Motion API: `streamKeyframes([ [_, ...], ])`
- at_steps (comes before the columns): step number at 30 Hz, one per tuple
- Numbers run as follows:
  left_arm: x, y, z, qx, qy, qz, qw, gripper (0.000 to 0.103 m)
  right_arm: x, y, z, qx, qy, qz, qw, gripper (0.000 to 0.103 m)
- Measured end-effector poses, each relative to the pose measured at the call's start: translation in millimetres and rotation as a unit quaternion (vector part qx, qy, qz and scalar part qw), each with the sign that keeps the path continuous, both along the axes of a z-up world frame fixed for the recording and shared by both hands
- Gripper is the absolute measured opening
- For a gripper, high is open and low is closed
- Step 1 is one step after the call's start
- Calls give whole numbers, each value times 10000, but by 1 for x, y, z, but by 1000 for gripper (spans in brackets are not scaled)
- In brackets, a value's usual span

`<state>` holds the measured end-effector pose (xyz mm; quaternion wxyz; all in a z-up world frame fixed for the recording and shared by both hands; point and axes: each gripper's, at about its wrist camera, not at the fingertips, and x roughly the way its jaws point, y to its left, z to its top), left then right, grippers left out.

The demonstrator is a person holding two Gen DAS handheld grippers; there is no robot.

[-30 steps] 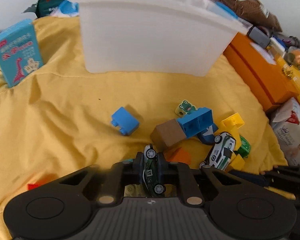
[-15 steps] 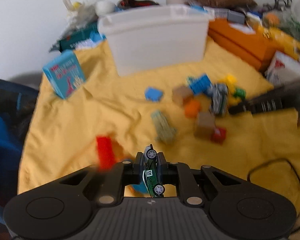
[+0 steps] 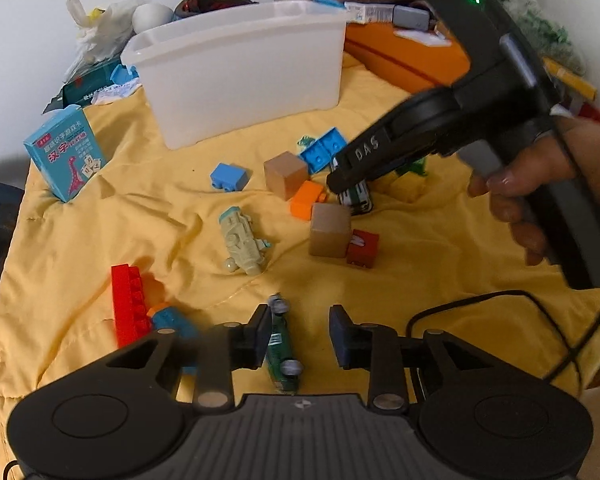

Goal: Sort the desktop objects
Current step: 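Grasp the white-green race car with the right tool while the left tool grasps the dark green car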

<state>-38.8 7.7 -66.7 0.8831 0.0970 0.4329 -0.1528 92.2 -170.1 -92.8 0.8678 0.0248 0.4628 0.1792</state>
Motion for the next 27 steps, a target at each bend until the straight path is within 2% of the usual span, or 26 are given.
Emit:
streamKeyframes([
  [5,0,19,7,27,-94,444,9990,41,-7,-4,9,-101,-141,361,9992,39],
  [7,5,29,4,1,-11,652,9979,45,-14,-13,18,-37,-83,503,9987,39],
  [10,15,39,-8,-233,397,806,9957,45,-25,-24,28,6,164,779,9968,39],
  [12,15,39,-12,-352,524,786,9949,45,-30,-28,30,-28,470,950,9944,39],
  [14,15,34,-16,-205,511,781,9954,45,-35,-28,25,-104,894,1118,9896,39],
  [16,15,30,-17,-106,422,740,9963,45,-42,-24,18,-255,1002,1267,9865,39],
  [20,18,23,-19,-260,552,637,9961,37,-48,-18,7,-417,892,1165,9883,41],
  [22,16,17,-19,-168,477,621,9968,30,-51,-14,5,-566,745,1078,9898,41],
  [27,14,5,-13,-155,300,409,9986,29,-59,-18,14,-610,463,1117,9908,45],
])
